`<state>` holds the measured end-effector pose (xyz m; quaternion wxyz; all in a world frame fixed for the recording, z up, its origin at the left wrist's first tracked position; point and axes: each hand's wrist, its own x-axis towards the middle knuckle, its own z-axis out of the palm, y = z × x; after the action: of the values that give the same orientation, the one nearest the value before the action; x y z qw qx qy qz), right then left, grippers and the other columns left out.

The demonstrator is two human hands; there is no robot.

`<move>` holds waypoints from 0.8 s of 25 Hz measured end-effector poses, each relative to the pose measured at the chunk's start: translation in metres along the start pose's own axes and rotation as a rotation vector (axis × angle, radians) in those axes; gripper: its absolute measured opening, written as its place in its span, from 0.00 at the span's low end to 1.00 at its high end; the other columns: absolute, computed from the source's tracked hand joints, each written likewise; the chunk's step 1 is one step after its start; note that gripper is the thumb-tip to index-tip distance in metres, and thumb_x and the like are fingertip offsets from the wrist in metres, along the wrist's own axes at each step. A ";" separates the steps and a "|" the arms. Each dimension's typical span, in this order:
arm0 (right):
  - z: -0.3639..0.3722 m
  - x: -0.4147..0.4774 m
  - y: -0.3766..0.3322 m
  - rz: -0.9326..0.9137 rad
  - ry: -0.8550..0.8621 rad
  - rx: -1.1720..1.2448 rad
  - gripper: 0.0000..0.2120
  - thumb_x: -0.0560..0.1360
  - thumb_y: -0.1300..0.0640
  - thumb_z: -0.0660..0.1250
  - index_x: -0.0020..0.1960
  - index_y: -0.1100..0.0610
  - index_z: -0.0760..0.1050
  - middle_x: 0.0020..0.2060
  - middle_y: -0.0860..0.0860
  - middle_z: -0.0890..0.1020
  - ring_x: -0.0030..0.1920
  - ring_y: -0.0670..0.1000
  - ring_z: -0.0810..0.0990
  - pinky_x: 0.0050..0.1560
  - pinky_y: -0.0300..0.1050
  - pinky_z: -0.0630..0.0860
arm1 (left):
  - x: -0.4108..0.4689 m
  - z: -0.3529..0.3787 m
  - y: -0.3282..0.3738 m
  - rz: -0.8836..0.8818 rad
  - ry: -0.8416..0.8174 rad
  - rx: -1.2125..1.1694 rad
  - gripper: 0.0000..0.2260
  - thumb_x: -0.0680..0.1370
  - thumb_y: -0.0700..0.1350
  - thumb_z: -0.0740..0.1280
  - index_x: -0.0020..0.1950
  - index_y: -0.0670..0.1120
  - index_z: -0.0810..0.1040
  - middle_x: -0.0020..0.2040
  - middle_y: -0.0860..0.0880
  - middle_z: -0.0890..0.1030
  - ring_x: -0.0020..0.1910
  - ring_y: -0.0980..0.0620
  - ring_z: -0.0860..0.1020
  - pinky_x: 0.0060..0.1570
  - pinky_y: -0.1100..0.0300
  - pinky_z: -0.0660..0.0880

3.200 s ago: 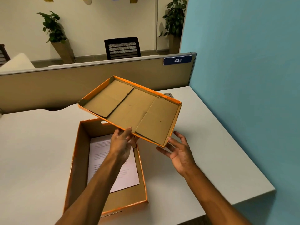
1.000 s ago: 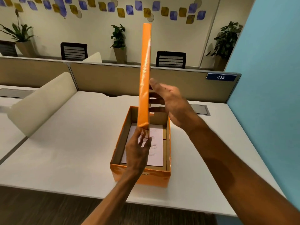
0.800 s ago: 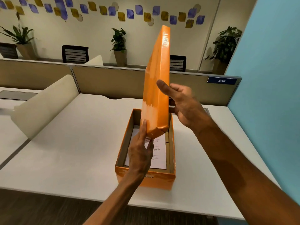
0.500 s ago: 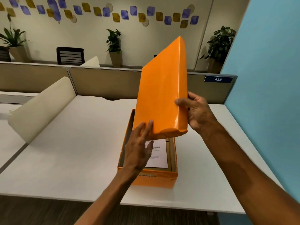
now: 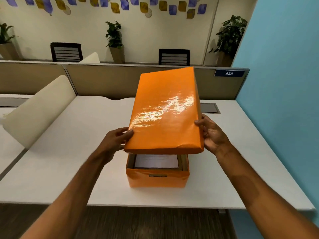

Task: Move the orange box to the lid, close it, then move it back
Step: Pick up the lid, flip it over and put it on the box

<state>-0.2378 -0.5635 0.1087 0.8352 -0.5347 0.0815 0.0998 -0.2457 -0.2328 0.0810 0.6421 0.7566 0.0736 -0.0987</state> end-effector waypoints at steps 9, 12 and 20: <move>-0.007 0.011 0.054 0.130 0.180 -0.272 0.29 0.76 0.48 0.70 0.74 0.50 0.66 0.64 0.53 0.79 0.54 0.56 0.82 0.44 0.54 0.81 | 0.005 -0.004 -0.033 0.009 0.025 0.110 0.19 0.73 0.49 0.73 0.61 0.42 0.79 0.53 0.47 0.82 0.53 0.46 0.81 0.45 0.57 0.79; -0.007 0.016 0.070 0.182 0.186 -0.291 0.28 0.78 0.49 0.67 0.75 0.51 0.64 0.63 0.53 0.78 0.51 0.54 0.81 0.41 0.52 0.79 | 0.008 -0.011 -0.047 -0.013 0.027 0.203 0.23 0.73 0.53 0.73 0.64 0.43 0.79 0.58 0.46 0.81 0.57 0.44 0.79 0.57 0.47 0.77; -0.013 0.028 0.085 0.227 0.205 -0.411 0.25 0.80 0.52 0.64 0.75 0.55 0.65 0.63 0.54 0.76 0.57 0.57 0.76 0.54 0.56 0.73 | 0.013 -0.007 -0.068 -0.067 -0.011 0.121 0.26 0.72 0.49 0.74 0.66 0.41 0.75 0.57 0.41 0.82 0.52 0.44 0.82 0.46 0.53 0.80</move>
<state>-0.2329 -0.5381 0.0220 0.6796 -0.6882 0.2033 0.1524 -0.2489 -0.2152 0.0133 0.5918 0.7907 0.0892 -0.1289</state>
